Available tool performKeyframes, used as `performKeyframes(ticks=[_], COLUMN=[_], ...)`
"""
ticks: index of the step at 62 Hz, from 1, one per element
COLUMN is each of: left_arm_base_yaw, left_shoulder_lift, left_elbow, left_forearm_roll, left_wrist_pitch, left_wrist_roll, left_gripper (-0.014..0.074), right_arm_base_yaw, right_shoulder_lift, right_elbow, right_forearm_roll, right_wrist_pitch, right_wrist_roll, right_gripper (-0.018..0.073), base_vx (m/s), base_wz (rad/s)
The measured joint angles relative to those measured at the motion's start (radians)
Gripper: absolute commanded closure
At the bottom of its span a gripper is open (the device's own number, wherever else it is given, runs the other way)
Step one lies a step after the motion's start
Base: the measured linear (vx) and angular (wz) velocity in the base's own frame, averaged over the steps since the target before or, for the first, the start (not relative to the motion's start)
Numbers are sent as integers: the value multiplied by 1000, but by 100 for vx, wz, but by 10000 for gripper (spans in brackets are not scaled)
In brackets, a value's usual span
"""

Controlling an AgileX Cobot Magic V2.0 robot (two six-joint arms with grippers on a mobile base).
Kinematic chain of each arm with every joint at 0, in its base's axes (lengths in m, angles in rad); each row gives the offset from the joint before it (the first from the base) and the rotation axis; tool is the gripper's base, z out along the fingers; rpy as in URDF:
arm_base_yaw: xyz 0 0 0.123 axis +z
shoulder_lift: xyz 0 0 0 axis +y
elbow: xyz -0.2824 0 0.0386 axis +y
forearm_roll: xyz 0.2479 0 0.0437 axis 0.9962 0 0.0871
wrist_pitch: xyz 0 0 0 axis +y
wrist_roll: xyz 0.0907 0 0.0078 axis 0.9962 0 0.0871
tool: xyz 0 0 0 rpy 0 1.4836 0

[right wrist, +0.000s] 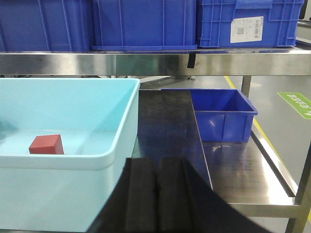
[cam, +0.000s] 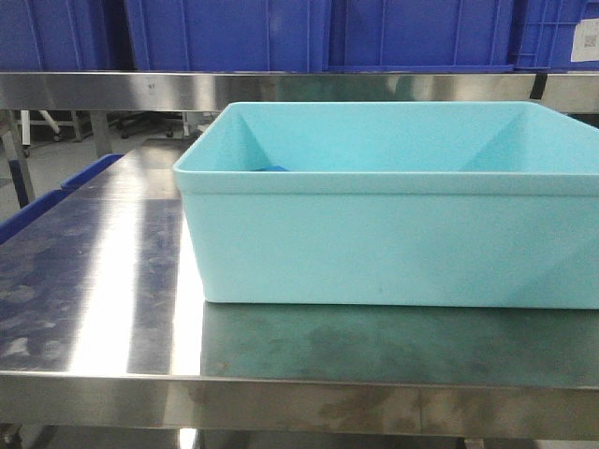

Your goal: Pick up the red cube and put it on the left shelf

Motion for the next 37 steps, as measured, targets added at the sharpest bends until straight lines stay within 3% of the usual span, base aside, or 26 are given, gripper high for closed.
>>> performKeyframes(ticks=[37], left_arm_base_yaw=[0], left_shoulder_lift=[0], left_elbow=[0], left_forearm_roll=[0], left_wrist_pitch=[0], left_wrist_roll=[0], left_gripper=[491], right_arm_base_yaw=[0], right_shoulder_lift=[0], right_elbow=[0], right_forearm_roll=[0], right_wrist_pitch=[0], right_wrist_roll=[0], right_gripper=[510], base_vx=[0], base_wz=[0])
